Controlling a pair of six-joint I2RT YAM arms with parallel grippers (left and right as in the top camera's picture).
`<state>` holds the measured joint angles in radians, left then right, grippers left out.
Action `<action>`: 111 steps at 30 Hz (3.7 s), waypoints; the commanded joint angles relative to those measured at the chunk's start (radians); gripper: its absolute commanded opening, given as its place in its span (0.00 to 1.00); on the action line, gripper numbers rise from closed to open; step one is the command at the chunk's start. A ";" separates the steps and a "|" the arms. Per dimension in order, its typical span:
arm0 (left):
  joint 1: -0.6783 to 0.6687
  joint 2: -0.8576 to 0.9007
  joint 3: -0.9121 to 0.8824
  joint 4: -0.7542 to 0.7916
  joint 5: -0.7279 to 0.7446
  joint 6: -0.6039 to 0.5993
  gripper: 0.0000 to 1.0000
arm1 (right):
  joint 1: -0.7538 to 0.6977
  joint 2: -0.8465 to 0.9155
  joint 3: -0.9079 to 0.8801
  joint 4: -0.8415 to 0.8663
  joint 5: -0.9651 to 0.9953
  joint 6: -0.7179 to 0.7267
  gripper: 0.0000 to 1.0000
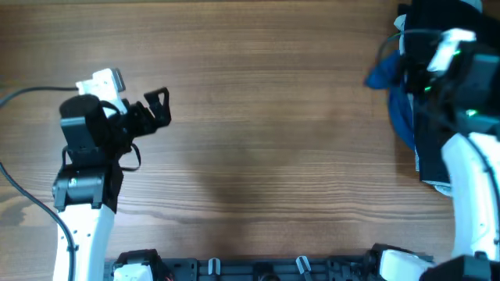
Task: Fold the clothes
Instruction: 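Reach the right gripper toward the black shorts in the clothes pile, then grasp the black shorts with the right gripper, then drag the black shorts left to the table center with the right gripper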
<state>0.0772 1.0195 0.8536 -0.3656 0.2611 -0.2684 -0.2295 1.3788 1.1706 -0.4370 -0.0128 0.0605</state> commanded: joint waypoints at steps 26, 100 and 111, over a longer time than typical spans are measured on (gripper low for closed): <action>-0.008 0.372 0.142 -0.035 0.031 -0.062 1.00 | -0.097 0.481 -0.014 0.133 0.084 -0.058 0.81; 0.208 0.335 0.142 -0.080 0.014 -0.054 1.00 | 0.822 0.426 0.129 -0.244 -0.213 0.164 0.04; 0.208 0.335 0.142 -0.080 0.000 -0.030 1.00 | 0.870 0.462 0.428 0.117 -0.124 0.176 0.14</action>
<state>0.2825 1.3705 0.9867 -0.4461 0.2810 -0.3206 0.6388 1.8153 1.5791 -0.3878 -0.1589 0.2108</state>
